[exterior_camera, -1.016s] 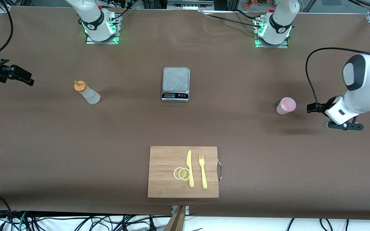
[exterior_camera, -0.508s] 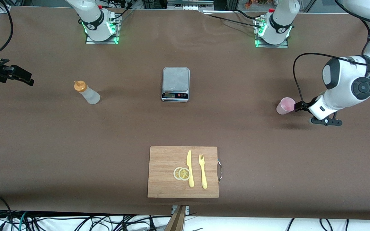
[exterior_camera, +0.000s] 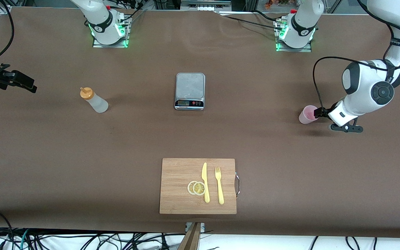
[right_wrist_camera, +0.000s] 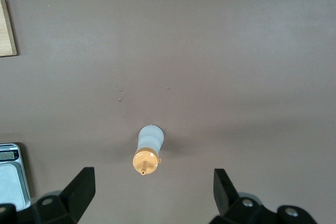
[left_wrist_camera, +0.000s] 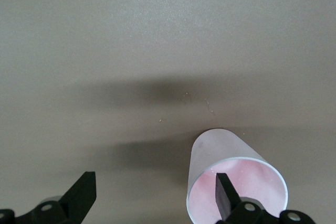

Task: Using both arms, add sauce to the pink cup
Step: 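Close the left gripper around the pink cup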

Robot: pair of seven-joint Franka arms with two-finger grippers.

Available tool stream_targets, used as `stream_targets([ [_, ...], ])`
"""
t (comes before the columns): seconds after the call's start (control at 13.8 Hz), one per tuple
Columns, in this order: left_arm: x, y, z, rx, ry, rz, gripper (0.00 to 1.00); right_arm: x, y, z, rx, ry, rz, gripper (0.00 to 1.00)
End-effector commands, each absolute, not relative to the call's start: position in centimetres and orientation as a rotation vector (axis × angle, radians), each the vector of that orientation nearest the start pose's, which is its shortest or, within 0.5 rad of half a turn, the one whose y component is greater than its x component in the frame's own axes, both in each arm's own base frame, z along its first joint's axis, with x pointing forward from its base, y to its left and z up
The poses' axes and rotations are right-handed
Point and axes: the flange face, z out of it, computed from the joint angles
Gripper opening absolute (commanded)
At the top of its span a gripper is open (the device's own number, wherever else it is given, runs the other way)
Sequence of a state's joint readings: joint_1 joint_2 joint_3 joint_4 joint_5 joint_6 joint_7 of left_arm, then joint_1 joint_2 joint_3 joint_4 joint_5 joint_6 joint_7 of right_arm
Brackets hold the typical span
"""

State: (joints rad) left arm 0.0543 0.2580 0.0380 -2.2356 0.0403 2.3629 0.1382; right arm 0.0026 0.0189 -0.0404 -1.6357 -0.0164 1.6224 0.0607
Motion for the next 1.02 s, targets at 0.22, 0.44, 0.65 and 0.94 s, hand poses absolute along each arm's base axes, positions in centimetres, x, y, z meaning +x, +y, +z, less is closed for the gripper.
stream_targets([
  [0.22,51.8,4.6,23.5,-3.143,0.074,0.173,0.99,56.1,-2.4,59.0,-3.142,0.140,0.055,1.00],
  [0.44,51.7,4.5,23.1,-3.143,0.073,0.185,0.96,56.1,-2.4,59.0,-3.142,0.140,0.055,1.00],
  [0.65,51.7,4.5,22.7,-3.143,0.076,0.188,0.91,56.1,-2.4,58.9,-3.142,0.140,0.058,1.00],
  [0.94,51.7,4.5,22.6,-3.143,0.076,0.190,0.80,56.1,-2.4,59.0,-3.142,0.142,0.055,1.00],
])
